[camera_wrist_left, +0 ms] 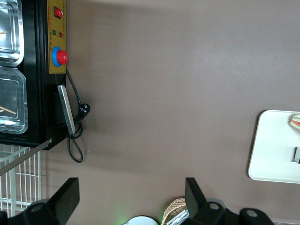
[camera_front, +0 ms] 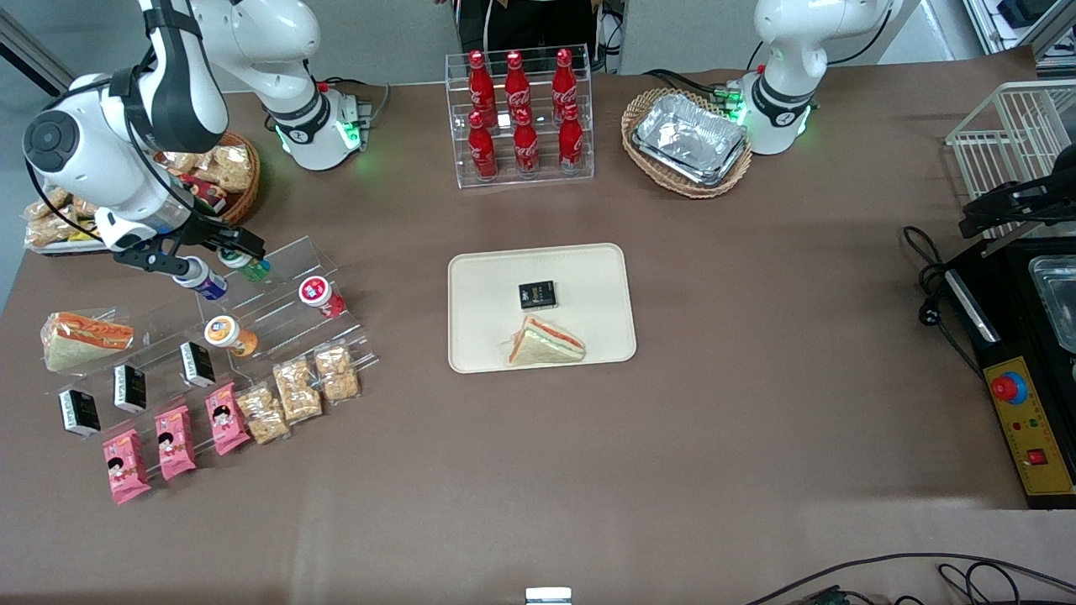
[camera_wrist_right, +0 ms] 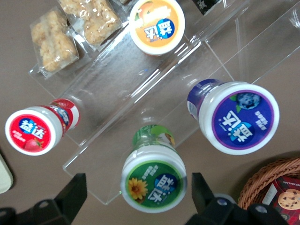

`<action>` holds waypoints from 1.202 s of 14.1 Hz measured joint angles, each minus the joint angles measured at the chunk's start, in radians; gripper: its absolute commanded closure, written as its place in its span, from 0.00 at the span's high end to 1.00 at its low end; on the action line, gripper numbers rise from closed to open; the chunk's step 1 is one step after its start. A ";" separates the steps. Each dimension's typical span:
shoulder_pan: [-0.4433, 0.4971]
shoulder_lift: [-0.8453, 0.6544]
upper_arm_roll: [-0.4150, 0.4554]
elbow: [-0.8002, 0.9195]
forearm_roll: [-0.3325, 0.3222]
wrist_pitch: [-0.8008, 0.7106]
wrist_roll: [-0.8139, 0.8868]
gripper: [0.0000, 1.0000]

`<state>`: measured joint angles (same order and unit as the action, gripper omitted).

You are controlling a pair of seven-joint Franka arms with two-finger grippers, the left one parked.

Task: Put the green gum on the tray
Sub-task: 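Lower the right gripper over the green-labelled bottle and close on it, then lift the green-labelled bottle off the stand with the right gripper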

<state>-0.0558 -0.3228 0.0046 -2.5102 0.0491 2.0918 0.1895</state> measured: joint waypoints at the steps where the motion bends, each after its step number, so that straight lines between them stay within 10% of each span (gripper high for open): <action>1: 0.000 0.004 0.000 -0.007 0.000 0.009 0.000 0.77; 4: 0.000 0.022 0.000 -0.012 -0.001 0.022 0.000 0.52; 11: -0.005 0.028 -0.040 0.046 -0.001 0.018 -0.069 0.50; 17: -0.004 0.041 -0.047 0.333 -0.001 -0.271 -0.081 0.50</action>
<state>-0.0598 -0.2822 -0.0420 -2.1767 0.0476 1.8204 0.1082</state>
